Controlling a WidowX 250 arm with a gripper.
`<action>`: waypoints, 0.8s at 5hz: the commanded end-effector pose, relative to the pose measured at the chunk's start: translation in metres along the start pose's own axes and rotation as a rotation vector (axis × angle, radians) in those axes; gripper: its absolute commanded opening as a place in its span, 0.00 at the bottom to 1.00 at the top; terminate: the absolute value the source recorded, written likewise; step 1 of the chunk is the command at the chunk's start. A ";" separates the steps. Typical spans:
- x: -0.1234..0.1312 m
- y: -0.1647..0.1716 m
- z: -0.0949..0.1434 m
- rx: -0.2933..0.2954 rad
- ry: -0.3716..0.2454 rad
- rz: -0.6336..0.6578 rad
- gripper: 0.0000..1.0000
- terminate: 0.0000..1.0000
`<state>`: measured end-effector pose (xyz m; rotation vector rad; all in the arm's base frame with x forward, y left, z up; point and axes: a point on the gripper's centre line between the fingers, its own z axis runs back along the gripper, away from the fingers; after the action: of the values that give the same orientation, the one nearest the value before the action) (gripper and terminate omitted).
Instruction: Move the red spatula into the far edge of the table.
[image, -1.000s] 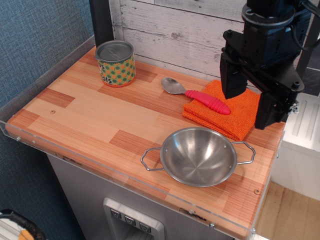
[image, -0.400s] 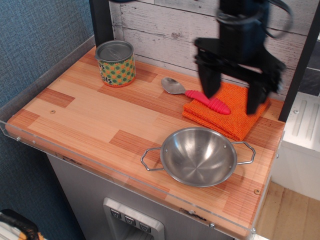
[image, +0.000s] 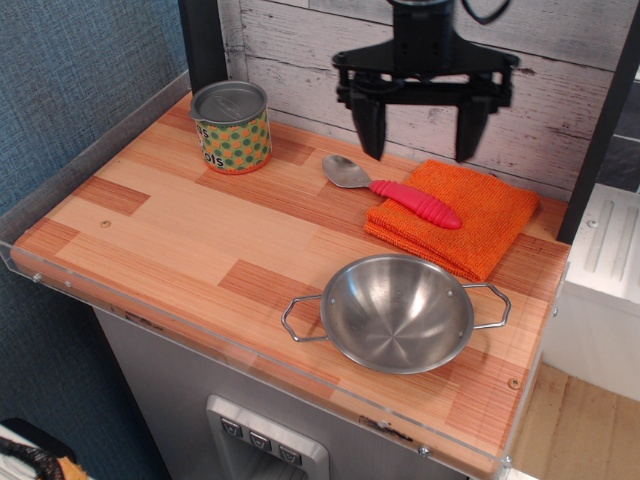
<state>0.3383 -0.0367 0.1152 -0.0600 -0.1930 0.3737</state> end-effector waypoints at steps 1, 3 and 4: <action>0.027 0.033 0.000 0.078 -0.039 0.474 1.00 0.00; 0.032 0.045 -0.031 0.123 -0.008 0.978 1.00 0.00; 0.038 0.041 -0.045 0.141 0.008 1.178 1.00 0.00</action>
<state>0.3755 0.0187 0.0540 0.0143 -0.0580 1.5556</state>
